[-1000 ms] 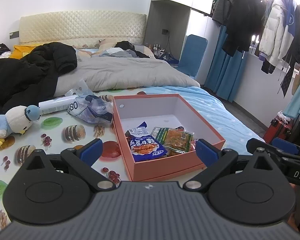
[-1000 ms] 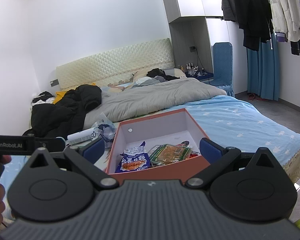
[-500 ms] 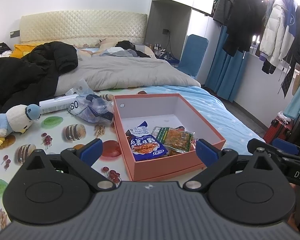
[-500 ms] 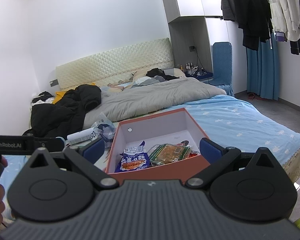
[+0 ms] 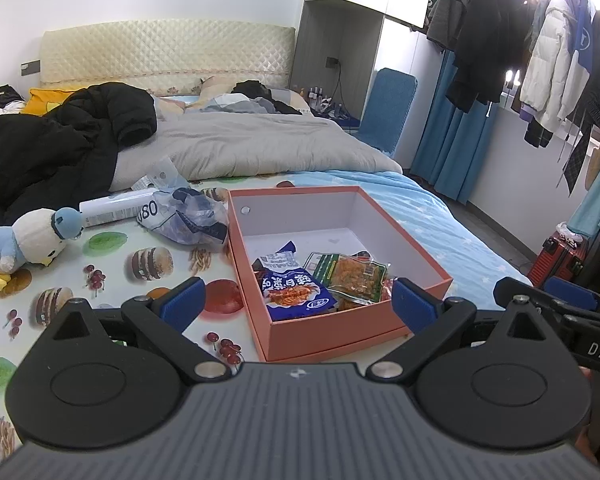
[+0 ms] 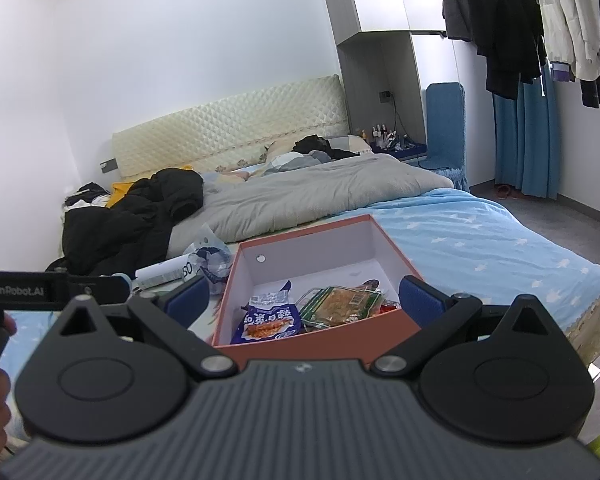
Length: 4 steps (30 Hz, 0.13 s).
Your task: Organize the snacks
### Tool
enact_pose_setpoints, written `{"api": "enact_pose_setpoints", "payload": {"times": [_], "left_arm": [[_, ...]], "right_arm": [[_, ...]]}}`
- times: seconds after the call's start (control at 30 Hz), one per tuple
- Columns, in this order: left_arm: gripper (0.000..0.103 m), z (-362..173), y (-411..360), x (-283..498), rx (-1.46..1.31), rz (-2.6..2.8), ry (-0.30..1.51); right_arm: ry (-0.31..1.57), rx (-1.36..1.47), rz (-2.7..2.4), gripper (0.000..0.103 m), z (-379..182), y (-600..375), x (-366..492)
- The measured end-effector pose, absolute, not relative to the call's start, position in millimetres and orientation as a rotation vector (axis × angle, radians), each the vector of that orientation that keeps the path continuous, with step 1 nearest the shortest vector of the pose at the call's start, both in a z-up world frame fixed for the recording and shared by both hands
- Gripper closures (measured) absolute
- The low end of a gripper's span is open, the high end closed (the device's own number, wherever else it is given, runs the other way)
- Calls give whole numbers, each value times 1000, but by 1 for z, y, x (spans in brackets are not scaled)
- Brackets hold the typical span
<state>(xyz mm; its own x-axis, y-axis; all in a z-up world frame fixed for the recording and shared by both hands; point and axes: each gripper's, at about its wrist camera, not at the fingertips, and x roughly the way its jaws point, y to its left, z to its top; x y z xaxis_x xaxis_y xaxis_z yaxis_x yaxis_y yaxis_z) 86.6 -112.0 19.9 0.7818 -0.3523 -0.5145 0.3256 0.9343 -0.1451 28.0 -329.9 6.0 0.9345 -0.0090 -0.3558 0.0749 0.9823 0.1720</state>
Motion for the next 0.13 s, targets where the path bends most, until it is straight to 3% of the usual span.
{"api": "enact_pose_setpoints", "payload": {"times": [0.13], "left_arm": [[2, 19, -112, 86, -50, -369, 566]], "right_arm": [[361, 184, -42, 0, 6, -330, 28]]}}
